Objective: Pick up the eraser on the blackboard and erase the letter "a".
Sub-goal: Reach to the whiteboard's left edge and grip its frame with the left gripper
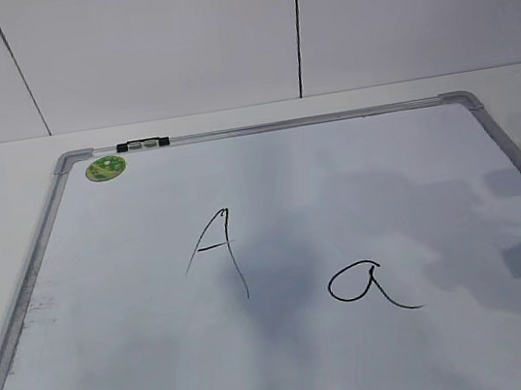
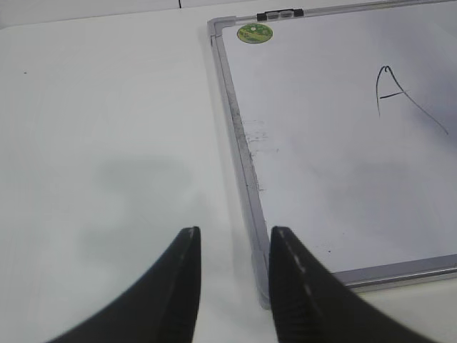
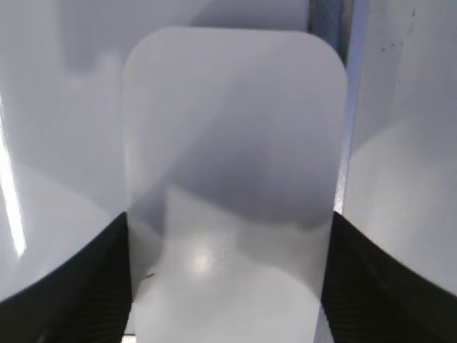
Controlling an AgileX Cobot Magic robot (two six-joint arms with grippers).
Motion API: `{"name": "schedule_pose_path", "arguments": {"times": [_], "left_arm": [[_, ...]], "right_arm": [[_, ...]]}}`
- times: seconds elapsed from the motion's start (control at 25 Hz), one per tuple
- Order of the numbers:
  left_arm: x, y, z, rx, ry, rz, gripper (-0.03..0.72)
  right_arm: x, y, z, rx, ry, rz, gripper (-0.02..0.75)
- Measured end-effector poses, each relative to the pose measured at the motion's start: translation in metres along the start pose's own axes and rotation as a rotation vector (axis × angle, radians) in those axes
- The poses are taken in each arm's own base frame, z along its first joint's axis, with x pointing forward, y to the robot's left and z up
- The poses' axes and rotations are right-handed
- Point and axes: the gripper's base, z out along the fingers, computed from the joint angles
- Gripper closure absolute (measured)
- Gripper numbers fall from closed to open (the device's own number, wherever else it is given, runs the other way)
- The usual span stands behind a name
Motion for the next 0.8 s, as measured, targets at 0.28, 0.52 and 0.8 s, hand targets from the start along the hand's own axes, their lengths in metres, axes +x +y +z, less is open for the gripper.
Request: {"name": "schedule_pose_path", "arguments": {"times": [0.28, 0.52, 0.8], "left_arm": [[0.0, 0.0, 0.0, 0.0, 0.0, 0.0, 0.444], [0.0, 0.0, 0.0, 0.0, 0.0, 0.0, 0.443], [0.0, 0.0, 0.0, 0.0, 0.0, 0.0, 0.443]], "right_arm": [[-0.001, 0.0, 0.0, 0.0, -0.007, 0.0, 0.182], [-0.003, 0.0, -0.002, 0.001, -0.048, 0.0, 0.182], [-0.002, 0.0, -0.023, 0.0, -0.165, 0.004, 0.183]]}}
